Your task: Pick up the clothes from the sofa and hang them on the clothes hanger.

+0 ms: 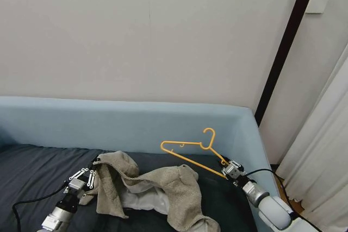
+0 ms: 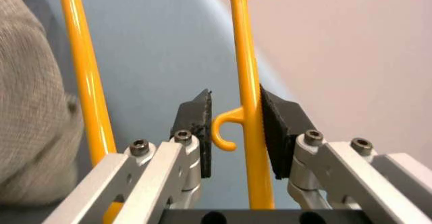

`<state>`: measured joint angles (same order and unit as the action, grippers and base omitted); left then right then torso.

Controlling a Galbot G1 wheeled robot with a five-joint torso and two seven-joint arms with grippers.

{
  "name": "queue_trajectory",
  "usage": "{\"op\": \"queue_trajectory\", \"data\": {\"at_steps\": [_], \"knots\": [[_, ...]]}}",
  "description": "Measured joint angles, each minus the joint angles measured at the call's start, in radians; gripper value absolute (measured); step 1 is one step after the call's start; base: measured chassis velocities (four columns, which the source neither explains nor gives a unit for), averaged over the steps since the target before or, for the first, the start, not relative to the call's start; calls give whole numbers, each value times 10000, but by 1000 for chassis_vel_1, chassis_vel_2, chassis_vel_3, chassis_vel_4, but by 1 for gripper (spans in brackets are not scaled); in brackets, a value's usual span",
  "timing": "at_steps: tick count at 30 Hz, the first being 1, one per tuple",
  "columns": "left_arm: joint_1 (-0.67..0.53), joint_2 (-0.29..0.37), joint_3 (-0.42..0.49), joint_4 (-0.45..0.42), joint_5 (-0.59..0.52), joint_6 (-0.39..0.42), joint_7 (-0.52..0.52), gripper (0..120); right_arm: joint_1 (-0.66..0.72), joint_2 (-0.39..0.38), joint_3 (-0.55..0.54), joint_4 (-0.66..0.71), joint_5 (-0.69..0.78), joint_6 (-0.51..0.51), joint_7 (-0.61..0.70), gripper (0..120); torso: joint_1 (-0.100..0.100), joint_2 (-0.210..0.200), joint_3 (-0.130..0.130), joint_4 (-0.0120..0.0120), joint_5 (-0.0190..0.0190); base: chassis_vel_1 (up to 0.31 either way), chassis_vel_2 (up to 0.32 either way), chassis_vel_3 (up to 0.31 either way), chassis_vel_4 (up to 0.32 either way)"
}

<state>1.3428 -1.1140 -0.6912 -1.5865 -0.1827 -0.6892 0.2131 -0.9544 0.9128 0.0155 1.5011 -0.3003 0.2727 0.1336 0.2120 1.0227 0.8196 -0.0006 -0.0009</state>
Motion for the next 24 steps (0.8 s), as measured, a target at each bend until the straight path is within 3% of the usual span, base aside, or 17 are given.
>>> {"op": "queue_trajectory", "data": {"at_steps": [3, 8, 13, 24], "knots": [[58, 6, 29, -286, -552, 260, -284, 0, -452, 129, -254, 587, -2203, 236, 1290, 22, 0, 0, -1, -4, -1, 0, 0, 0, 0], [195, 44, 140, -719, -1259, 678, -380, 0, -986, 356, -726, 815, -3562, 413, 2123, 22, 0, 1, 0, -8, 1, 0, 0, 0, 0], [280, 21, 187, -780, -1042, 634, -27, 0, -1183, 553, -1252, 911, -3951, 349, 2666, 22, 0, 1, 0, -6, 1, 0, 0, 0, 0], [208, -157, 306, -516, -661, 563, 22, 0, -1425, 488, -1308, 1722, -3994, 212, 2976, 22, 0, 1, -1, -6, 0, 0, 0, 0, 0]]}}
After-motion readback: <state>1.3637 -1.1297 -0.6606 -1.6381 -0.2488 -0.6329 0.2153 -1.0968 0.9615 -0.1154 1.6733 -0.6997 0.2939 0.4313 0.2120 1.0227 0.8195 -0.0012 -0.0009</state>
